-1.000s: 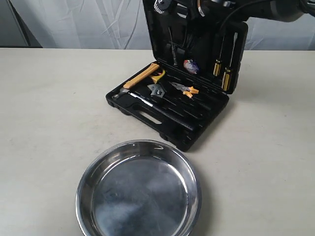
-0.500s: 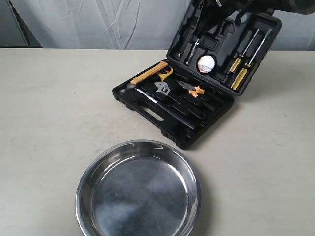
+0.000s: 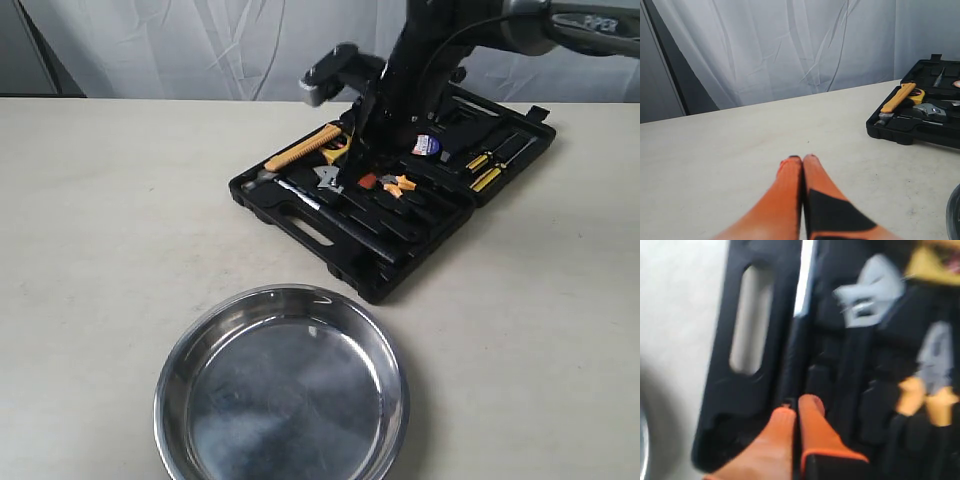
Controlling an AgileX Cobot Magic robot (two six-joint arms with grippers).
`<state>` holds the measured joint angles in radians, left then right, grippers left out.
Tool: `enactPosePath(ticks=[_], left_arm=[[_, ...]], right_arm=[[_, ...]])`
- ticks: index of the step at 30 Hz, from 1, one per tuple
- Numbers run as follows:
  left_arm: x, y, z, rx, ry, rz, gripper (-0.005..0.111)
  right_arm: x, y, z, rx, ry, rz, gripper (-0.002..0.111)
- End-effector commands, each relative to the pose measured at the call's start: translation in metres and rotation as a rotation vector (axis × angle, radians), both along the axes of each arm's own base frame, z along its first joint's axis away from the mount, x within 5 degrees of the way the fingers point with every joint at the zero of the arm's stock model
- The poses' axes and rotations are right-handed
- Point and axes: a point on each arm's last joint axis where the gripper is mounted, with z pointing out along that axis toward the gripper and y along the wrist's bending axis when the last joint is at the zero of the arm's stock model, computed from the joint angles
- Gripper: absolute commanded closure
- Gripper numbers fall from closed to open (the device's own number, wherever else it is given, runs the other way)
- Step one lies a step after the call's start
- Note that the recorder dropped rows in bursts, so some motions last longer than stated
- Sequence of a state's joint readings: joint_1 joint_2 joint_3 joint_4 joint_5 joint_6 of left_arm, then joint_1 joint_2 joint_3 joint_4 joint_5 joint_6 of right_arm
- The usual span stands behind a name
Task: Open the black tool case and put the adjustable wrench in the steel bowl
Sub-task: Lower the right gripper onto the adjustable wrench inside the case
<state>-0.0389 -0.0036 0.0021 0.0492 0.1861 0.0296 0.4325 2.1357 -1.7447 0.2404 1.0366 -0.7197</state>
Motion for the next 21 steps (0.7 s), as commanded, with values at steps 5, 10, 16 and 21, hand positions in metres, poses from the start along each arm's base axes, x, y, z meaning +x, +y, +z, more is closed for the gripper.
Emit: enactPosePath(ticks=[5, 10, 16, 21], left_arm=[[0.000, 0.000, 0.001, -0.002, -0.006, -0.004, 0.106], [0.000, 0.000, 0.001, -0.002, -0.006, -0.004, 0.106], [0.000, 0.000, 0.001, -0.002, -0.006, -0.004, 0.106], [0.000, 0.000, 0.001, -0.002, -0.006, -0.004, 0.106]], right_arm=[[0.047, -0.023, 0.003, -0.211, -0.225, -0.513, 0.109], [0.044, 0.006, -0.003, 0.035, -0.153, -0.308, 0.109], [0.050, -0.001, -0.046, 0.008, -0.006, -0.313, 0.095], [0.053, -0.006, -0.063, -0.015, 0.032, -0.330, 0.052]])
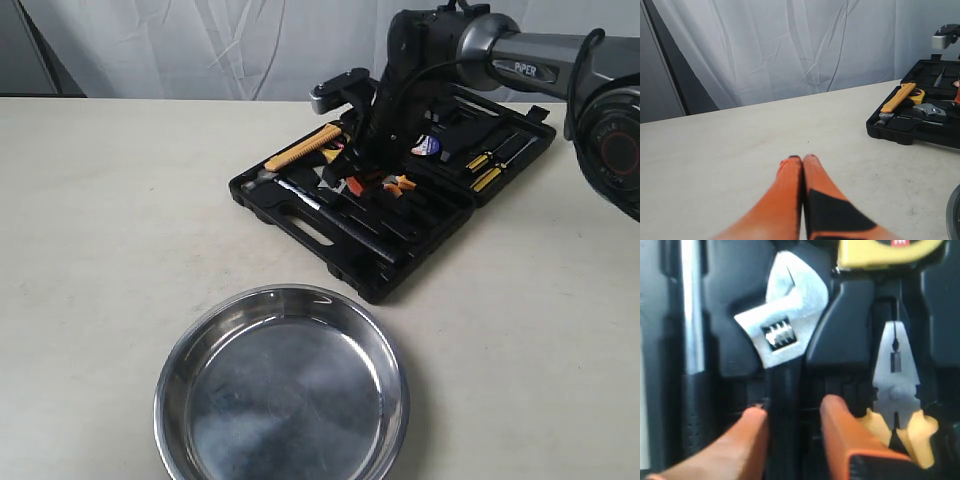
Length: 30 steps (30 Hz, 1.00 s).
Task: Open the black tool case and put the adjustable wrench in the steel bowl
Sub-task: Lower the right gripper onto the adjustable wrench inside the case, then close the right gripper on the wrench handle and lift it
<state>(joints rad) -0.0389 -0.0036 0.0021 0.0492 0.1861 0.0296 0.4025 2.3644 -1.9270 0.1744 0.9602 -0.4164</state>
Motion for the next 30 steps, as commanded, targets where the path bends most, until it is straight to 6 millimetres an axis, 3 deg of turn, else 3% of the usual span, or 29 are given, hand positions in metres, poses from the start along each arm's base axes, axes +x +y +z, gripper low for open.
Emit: enactPosePath(ticks=[1, 9, 16, 24, 30], left_arm=[[0.000, 0.000, 0.001, -0.002, -0.006, -0.004, 0.106], [0.000, 0.000, 0.001, -0.002, -0.006, -0.004, 0.106], [0.000, 0.000, 0.001, -0.002, -0.006, -0.004, 0.106], [0.000, 0.000, 0.001, -0.002, -0.004, -0.004, 0.106], [0.000, 0.000, 0.001, -0.002, -0.004, -0.004, 0.106]], right_arm=[[0.004, -0.006, -0.005, -0.014, 0.013, -0.017, 0.050], [0.005, -0.008, -0.005, -0.030, -0.005, -0.007, 0.071], [0.001, 0.001, -0.005, -0.033, -0.004, 0.022, 0.056], [-0.001, 0.009, -0.007, -0.108, -0.060, 0.073, 0.057], [-0.003, 0.013, -0.028, -0.176, -0.037, 0.065, 0.057]])
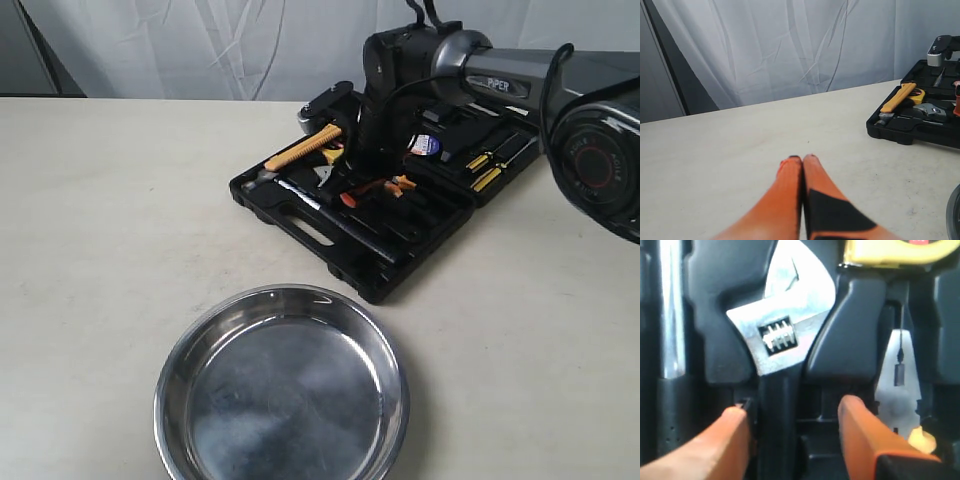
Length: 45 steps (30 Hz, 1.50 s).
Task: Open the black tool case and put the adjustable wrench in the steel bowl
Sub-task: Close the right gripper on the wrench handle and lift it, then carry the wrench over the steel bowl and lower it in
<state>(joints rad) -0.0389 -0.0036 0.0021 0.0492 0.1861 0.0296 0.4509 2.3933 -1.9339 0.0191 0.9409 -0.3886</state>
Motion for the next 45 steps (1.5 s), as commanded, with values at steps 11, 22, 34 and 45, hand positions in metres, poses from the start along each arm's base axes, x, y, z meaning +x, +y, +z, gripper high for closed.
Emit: enactPosePath(ticks=[11, 22, 34, 45], left_arm=[[0.000, 0.000, 0.001, -0.002, -0.004, -0.004, 0.106], [0.000, 0.000, 0.001, -0.002, -0.004, -0.004, 0.106], [0.000, 0.000, 0.001, -0.002, -0.004, -0.004, 0.106], [0.000, 0.000, 0.001, -0.002, -0.004, -0.004, 0.106]], right_arm=[[0.001, 0.001, -0.007, -0.028, -0.007, -0.045, 0.108], [-0.001, 0.001, 0.054, 0.053, -0.128, -0.056, 0.108], [-0.035, 0.017, 0.091, 0.130, 0.037, -0.070, 0.109], [-0.197, 0.048, 0.096, 0.171, 0.078, 0.075, 0.109]])
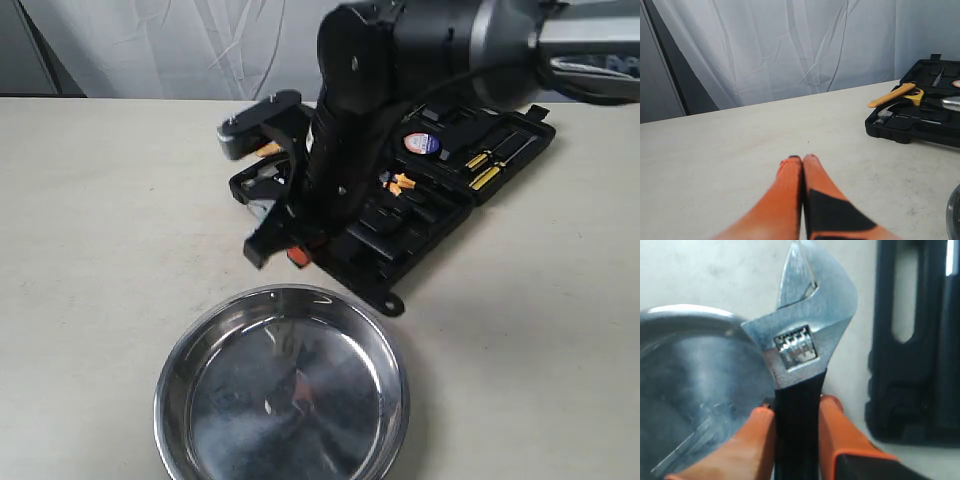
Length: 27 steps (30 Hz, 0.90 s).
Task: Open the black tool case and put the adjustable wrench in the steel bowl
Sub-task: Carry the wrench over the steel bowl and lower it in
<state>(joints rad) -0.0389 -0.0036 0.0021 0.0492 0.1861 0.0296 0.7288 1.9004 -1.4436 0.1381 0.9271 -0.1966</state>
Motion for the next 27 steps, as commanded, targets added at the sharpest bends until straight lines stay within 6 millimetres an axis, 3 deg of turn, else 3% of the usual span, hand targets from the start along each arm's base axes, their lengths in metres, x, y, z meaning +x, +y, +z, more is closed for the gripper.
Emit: enactPosePath(ticks=[1, 4, 7, 12, 19, 27], left_arm=[[0.000, 0.000, 0.001, -0.002, -0.004, -0.004, 0.106], [0.000, 0.000, 0.001, -0.002, -0.004, -0.004, 0.106], [0.000, 0.000, 0.001, -0.002, -0.004, -0.004, 0.106], [0.000, 0.000, 0.001, -0.002, -0.004, -0.004, 0.106], [0.000, 0.000, 0.001, -0.002, -0.004, -0.004, 0.106], [0.000, 0.000, 0.001, -0.002, -0.004, -0.004, 0.106]], right_arm=[[-0.055, -0.002, 0.001, 0.050, 0.010, 0.045, 0.109], [-0.093, 0.009, -0.014, 0.034, 0.050, 0.129, 0.109], [-0.102, 0.017, -0.023, 0.043, 0.037, 0.155, 0.109], [-0.099, 0.027, -0.038, 0.077, 0.021, 0.134, 0.109], [-0.091, 0.034, -0.076, 0.020, 0.032, 0.136, 0.109], [-0.093, 0.032, -0.081, -0.009, 0.066, 0.137, 0.109]])
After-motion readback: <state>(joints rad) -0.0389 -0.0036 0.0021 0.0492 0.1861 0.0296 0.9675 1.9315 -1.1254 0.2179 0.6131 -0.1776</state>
